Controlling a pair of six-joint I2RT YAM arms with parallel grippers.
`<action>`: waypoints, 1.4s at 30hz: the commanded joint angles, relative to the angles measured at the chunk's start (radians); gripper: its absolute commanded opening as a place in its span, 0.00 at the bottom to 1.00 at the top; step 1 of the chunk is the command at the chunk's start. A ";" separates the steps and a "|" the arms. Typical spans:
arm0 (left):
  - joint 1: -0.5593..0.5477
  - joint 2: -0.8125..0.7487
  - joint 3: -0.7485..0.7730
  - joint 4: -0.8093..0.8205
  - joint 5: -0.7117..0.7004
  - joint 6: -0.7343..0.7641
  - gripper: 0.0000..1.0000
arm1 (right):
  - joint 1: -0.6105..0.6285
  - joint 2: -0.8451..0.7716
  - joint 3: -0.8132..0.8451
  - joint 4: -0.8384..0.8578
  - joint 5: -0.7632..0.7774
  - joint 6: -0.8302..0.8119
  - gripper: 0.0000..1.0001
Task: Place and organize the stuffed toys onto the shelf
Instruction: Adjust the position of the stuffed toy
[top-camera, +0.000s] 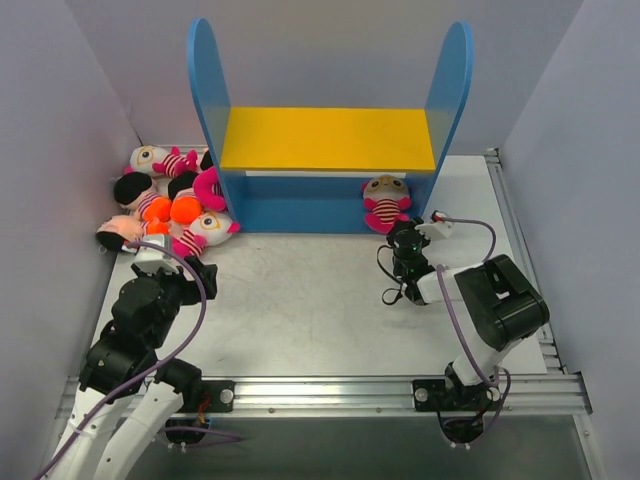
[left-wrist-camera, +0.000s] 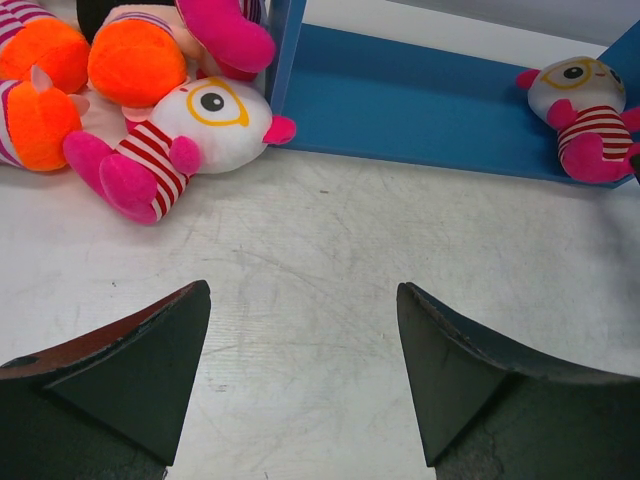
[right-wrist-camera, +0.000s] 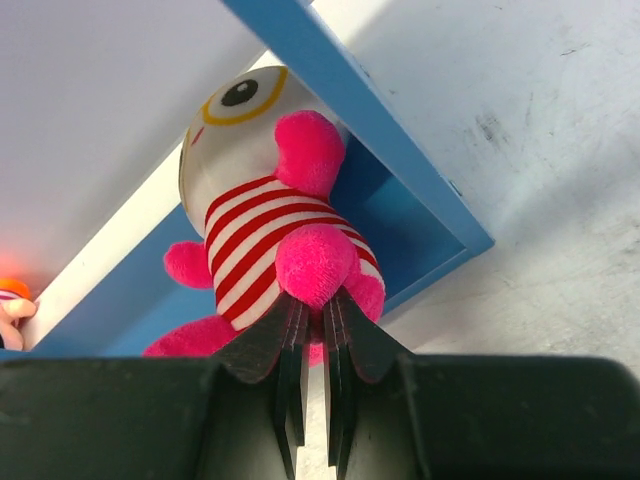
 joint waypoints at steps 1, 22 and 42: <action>-0.002 0.004 0.009 0.008 -0.014 -0.004 0.84 | 0.009 0.014 0.045 0.062 0.089 -0.038 0.00; -0.002 0.002 0.009 0.007 -0.012 -0.004 0.84 | 0.006 0.008 0.025 0.013 0.099 0.027 0.42; 0.001 0.021 0.009 0.008 -0.007 -0.012 0.84 | 0.008 -0.281 -0.028 -0.296 0.014 0.044 0.95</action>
